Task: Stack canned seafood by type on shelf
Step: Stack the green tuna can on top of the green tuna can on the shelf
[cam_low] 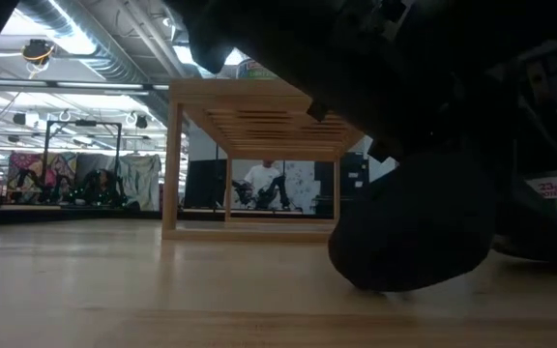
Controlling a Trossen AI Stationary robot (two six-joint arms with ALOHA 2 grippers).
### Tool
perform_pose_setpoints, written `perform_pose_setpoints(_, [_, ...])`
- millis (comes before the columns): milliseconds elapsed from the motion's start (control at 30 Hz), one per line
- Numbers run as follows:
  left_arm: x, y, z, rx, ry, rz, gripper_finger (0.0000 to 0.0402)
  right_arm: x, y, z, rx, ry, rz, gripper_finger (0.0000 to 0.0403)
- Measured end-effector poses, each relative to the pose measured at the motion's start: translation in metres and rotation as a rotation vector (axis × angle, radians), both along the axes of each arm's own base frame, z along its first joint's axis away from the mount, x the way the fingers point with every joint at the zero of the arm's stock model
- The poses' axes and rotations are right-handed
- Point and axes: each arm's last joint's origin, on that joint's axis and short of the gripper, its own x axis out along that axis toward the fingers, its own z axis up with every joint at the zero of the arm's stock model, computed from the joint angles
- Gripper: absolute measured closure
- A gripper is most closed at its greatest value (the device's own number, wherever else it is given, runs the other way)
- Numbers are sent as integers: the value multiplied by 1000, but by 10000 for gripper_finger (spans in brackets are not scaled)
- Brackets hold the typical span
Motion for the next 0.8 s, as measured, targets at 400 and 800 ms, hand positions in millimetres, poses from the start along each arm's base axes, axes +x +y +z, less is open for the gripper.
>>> perform_pose_setpoints(400, [-2, -1, 0, 63, -11, 49, 188, 0, 2, 2, 73, 2, 42, 402])
perform_pose_setpoints(800, [-3, -4, 2, 101, -27, 62, 194, 1, 3, 2, 81, -4, 50, 402])
